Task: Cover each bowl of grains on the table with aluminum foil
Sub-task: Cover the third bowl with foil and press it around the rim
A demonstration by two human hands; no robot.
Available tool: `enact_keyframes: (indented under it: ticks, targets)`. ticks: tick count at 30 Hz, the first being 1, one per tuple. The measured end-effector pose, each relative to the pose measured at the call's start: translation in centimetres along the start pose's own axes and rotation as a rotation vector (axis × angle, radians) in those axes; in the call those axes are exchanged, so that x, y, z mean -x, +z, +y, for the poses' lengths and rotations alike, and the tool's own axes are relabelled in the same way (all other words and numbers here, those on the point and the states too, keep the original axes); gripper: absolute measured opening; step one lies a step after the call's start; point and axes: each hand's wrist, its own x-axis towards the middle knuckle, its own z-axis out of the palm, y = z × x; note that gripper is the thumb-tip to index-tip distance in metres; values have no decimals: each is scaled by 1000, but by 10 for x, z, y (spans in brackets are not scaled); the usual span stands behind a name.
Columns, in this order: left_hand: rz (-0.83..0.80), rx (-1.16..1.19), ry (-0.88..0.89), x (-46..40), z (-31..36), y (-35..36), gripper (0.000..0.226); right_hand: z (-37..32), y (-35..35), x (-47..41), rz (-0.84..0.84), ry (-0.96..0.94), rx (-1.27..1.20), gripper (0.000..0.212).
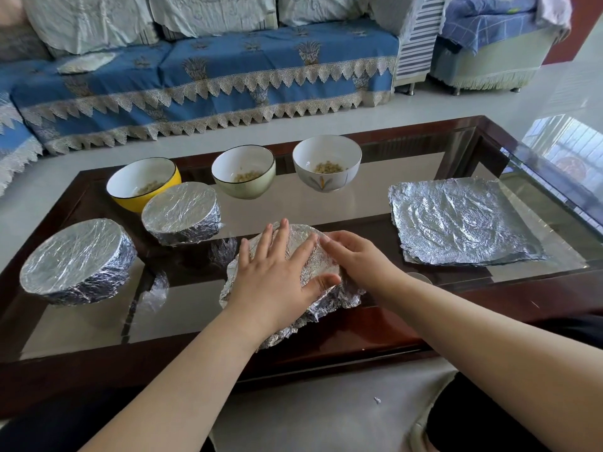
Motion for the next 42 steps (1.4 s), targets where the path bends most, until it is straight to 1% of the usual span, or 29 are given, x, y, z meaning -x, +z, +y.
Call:
enact_keyframes:
  ticks: [2, 3, 4, 6, 7, 9, 10, 13, 16, 19, 24, 30, 37, 39, 42]
  targets:
    - [5, -6, 4, 0, 0, 0, 93, -7, -4, -2, -30, 14, 131, 44]
    - [9, -8, 4, 0, 0, 0, 94, -11, -7, -3, -47, 31, 180, 46]
    - [10, -9, 3, 0, 0, 0, 95, -12, -11, -4, -73, 54, 183, 44]
    - [8, -8, 2, 0, 0, 0, 96, -13, -14, -5, -120, 96, 56, 27]
    - [4, -6, 2, 0, 0, 0, 96, -13, -15, -6, -135, 121, -60, 22]
    - [0, -3, -2, 0, 1, -2, 95, -12, -17, -8, -181, 198, -357, 24]
    - [-3, -1, -3, 0, 1, -2, 93, -13, -18, -9, -198, 224, -468, 22]
    - [7, 0, -3, 1, 1, -2, 94, -16, -20, -9, -199, 258, -584, 9]
    - [12, 3, -6, 0, 0, 0, 96, -15, -22, -10, -151, 257, -591, 8]
    - [0, 4, -6, 1, 0, -1, 93, -14, -24, -13, -110, 250, -558, 7]
    - [-9, 10, -8, 1, 1, -2, 91, -12, -24, -15, -156, 257, -538, 6]
    - [-5, 19, -7, 1, 0, -2, 92, -9, -19, -13, -127, 259, -562, 9]
    - [24, 8, -15, 0, 0, 2, 96, -5, -11, -9, -186, 302, -711, 17]
    - [29, 9, -21, 0, 0, 3, 97, -4, -8, -8, -177, 302, -734, 16]
    - [29, 12, -34, 0, 0, 3, 90, -2, -4, -7, -134, 271, -725, 16]
